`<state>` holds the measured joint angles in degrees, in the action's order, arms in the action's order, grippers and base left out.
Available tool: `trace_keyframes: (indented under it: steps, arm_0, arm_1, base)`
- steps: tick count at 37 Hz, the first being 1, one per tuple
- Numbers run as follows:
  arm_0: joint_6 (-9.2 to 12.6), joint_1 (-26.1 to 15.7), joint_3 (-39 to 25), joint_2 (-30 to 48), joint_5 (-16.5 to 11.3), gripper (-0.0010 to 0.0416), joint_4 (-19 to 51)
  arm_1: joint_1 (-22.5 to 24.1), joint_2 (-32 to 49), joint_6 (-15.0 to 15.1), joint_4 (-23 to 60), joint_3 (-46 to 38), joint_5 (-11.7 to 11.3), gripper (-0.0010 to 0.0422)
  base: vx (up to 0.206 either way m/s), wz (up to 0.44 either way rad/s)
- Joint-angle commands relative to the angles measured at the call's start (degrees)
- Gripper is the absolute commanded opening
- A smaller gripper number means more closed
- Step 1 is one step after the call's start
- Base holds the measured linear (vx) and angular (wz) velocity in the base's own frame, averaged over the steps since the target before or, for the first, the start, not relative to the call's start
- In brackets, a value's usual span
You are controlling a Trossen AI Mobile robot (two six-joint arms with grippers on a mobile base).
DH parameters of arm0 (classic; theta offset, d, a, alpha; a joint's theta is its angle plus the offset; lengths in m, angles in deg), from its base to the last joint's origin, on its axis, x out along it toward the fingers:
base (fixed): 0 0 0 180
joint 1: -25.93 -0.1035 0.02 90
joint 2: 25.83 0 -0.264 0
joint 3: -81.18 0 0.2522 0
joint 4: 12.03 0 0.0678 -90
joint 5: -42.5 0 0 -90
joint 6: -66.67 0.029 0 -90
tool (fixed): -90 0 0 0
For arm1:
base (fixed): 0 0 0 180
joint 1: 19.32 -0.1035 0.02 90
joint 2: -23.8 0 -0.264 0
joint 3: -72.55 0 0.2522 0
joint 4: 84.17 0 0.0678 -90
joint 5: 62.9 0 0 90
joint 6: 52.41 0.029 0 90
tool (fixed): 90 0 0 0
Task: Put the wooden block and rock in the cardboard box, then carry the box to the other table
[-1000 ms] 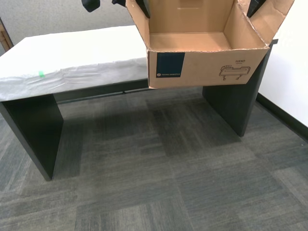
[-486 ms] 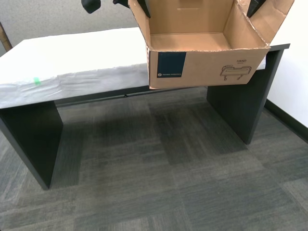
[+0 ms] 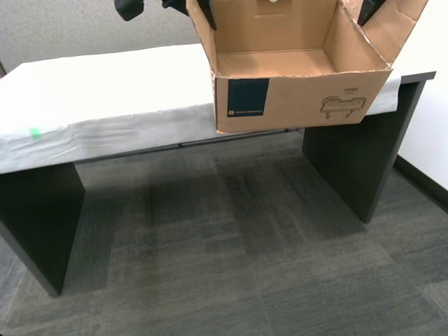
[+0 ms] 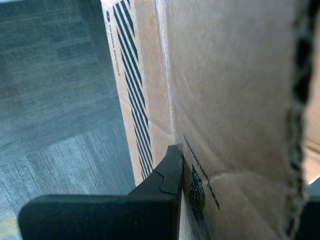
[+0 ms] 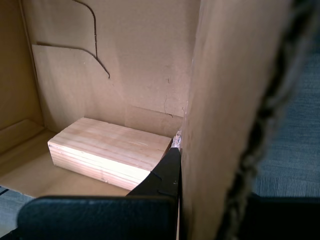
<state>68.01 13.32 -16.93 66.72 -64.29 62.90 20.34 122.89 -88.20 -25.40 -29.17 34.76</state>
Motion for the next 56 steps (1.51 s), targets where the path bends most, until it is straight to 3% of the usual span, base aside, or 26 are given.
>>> trace_keyframes:
  steps: [1, 6, 11, 16, 26, 35, 39, 43, 56]
  arm_0:
    - [0.1, -0.3, -0.1, 0.0, -1.6, -0.0001, 0.0]
    - [-0.1, -0.3, -0.1, 0.0, -1.7, -0.0001, 0.3]
    - [-0.5, -0.3, -0.1, 0.0, -1.7, -0.0001, 0.6]
    - [-1.0, -0.5, -0.1, 0.0, -1.7, -0.0001, 0.6]
    - [-1.9, -1.2, -0.1, 0.0, -2.2, -0.0001, 0.2]
    - [-1.9, -1.4, -0.1, 0.0, -3.8, -0.0001, -0.1]
    - [-1.8, -1.6, 0.5, 0.0, -5.5, -0.0001, -1.6]
    - [-1.8, -1.8, 2.4, -0.1, -5.7, -0.0001, -2.8]
    - [-0.4, -2.9, 6.2, 0.0, -5.7, -0.0001, -6.6]
  arm_1:
    - [0.2, 0.0, 0.7, -0.4, -0.1, 0.5, -0.0001]
    - [0.2, 0.0, 3.3, -0.3, -0.1, 0.4, -0.0001]
    - [0.2, 0.0, 5.0, -0.3, -0.1, -1.4, -0.0001]
    - [0.1, 0.0, 8.5, -0.2, -0.1, -2.1, -0.0001]
    - [0.0, -0.1, 10.8, 0.0, 0.0, -2.5, -0.0001]
    - [0.1, -0.6, 10.7, -1.3, 3.0, -3.1, -0.0001]
    - [0.1, -2.6, 8.5, -5.1, 7.5, -4.0, -0.0001]
    - [-0.1, -5.9, 5.8, -10.1, 12.7, -3.1, -0.0001]
    - [-0.5, -9.4, 3.2, -7.8, 15.6, -4.2, -0.0001]
  base:
    - [0.188, -0.021]
    - [0.181, -0.017]
    - [0.177, -0.011]
    - [0.175, -0.011]
    - [0.175, -0.009]
    - [0.17, -0.005]
    - [0.172, 0.003]
    - [0.178, 0.004]
    - [0.175, 0.018]
